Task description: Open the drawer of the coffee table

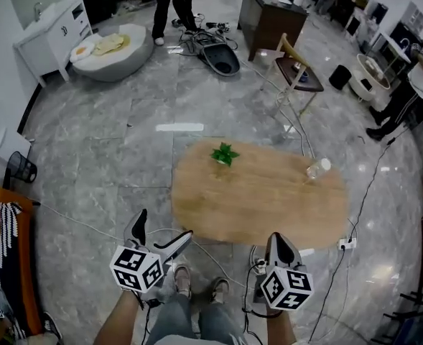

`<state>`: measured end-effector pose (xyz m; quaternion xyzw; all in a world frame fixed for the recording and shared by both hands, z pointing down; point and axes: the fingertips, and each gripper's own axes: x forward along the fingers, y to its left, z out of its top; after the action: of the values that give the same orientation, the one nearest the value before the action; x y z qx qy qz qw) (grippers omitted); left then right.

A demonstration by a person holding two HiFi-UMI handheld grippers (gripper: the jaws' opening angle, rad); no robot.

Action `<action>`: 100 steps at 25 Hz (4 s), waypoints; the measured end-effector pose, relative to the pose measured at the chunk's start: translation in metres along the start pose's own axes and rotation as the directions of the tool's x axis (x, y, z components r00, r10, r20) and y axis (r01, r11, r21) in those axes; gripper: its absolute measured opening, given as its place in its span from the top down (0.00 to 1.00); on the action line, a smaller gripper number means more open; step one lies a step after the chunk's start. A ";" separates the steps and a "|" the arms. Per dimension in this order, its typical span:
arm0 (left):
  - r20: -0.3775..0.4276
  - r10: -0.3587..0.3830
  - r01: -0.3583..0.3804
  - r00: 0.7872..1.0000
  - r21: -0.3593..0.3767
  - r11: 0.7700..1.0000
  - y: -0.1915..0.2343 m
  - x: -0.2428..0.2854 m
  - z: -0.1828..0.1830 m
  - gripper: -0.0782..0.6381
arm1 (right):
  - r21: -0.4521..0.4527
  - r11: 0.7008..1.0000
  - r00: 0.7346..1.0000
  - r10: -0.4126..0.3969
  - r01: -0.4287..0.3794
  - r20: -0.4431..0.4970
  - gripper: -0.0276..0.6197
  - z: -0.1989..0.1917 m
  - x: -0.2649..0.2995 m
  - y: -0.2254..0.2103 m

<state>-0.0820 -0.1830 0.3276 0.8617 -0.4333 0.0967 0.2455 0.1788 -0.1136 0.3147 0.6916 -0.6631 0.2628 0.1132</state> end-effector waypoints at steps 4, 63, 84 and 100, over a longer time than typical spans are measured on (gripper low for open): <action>-0.036 0.021 -0.024 0.999 -0.066 0.998 0.023 0.010 -0.063 0.09 | -0.025 1.000 0.994 0.002 -0.005 -0.109 0.96 -0.070 0.025 -0.003; -0.262 -0.431 0.491 0.864 0.239 0.838 0.075 0.215 -0.391 0.32 | -0.021 0.989 0.942 -0.144 0.144 -0.304 0.96 -0.295 0.154 -0.078; -0.271 -0.444 0.517 0.854 0.349 0.782 0.089 0.214 -0.389 0.55 | -0.032 0.993 0.946 -0.115 0.111 -0.303 0.96 -0.292 0.164 -0.063; -0.388 -0.511 0.638 0.767 0.383 0.668 0.098 0.205 -0.394 0.70 | -0.055 0.997 0.946 -0.070 0.055 -0.316 0.96 -0.297 0.177 -0.035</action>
<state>-0.0168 -0.1761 0.7778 0.9678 -0.0629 0.2278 0.0865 0.1465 -0.1122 0.6609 0.6583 -0.6199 0.3518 0.2421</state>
